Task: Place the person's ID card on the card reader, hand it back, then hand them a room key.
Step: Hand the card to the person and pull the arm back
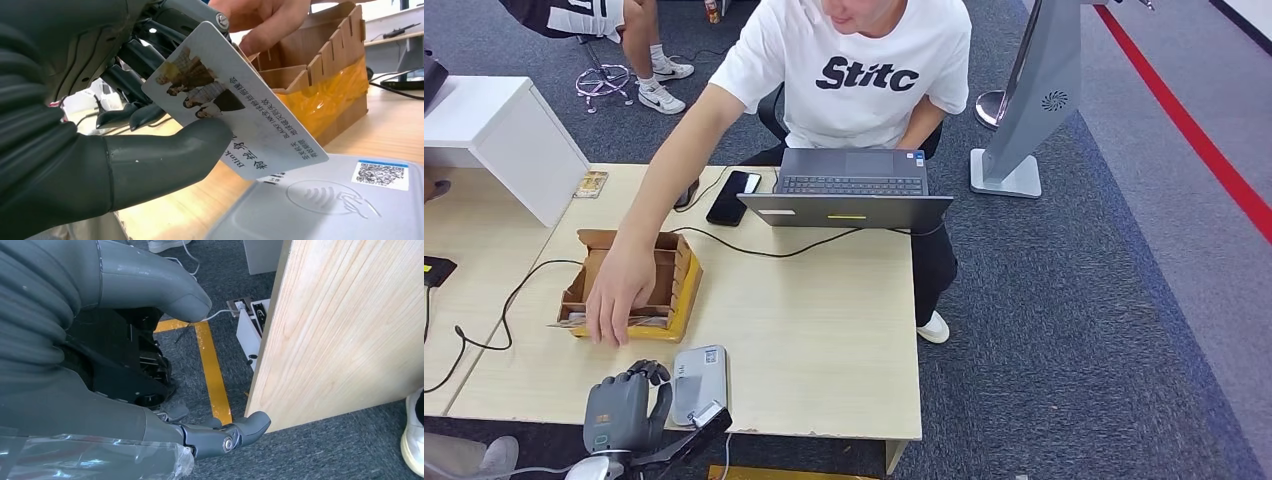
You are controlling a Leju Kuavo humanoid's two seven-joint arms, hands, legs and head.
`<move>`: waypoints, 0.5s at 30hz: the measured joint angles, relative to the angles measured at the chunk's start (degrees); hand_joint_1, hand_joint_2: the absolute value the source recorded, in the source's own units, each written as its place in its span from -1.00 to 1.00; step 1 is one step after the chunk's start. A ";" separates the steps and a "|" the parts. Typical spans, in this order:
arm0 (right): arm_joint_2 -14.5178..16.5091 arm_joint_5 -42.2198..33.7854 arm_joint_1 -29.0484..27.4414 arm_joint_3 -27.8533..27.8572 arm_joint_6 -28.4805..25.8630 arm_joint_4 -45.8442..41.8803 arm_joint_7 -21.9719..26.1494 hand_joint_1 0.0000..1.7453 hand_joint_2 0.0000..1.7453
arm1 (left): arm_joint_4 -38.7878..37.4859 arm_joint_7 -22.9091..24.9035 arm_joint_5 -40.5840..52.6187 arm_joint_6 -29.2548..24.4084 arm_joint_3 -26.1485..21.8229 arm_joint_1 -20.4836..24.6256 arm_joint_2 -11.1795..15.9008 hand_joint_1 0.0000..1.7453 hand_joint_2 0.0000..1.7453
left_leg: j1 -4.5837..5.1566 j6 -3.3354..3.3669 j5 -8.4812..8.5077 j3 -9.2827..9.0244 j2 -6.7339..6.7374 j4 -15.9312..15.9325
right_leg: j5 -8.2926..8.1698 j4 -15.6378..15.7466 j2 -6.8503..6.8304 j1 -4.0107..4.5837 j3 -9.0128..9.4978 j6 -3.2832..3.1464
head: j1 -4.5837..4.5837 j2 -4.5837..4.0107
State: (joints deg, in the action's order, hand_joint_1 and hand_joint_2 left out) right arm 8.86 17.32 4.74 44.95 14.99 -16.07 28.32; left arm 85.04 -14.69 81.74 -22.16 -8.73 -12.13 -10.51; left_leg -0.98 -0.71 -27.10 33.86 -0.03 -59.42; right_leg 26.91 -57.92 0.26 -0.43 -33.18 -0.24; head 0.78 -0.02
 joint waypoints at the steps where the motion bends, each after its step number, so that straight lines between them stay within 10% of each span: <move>1: 0.01 0.06 0.00 0.08 -0.01 0.03 -0.01 -1.00 1.00 | 0.33 0.02 -0.05 -0.40 0.21 -0.03 0.22 1.00 1.00 | 0.00 0.00 0.00 0.01 0.00 0.00 | 0.00 0.00 0.00 0.00 -0.01 0.00 | 0.00 0.00; 15: 0.07 2.68 0.25 0.86 -0.26 0.31 -0.97 -1.00 1.00 | 12.74 3.98 2.11 -1.04 4.20 5.73 6.87 1.00 1.00 | -0.03 -0.02 0.06 0.02 -0.04 0.00 | -0.05 -0.02 -0.02 0.04 -0.03 -0.07 | 0.00 0.00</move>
State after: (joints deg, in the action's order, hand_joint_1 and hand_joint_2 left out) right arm 8.93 19.99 4.99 45.82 14.73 -15.76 27.35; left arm 97.78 -10.71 83.85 -23.20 -4.54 -6.41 -3.65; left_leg -1.02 -0.74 -27.04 33.88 -0.07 -59.42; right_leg 26.85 -57.93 0.24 -0.39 -33.20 -0.30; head 0.78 -0.02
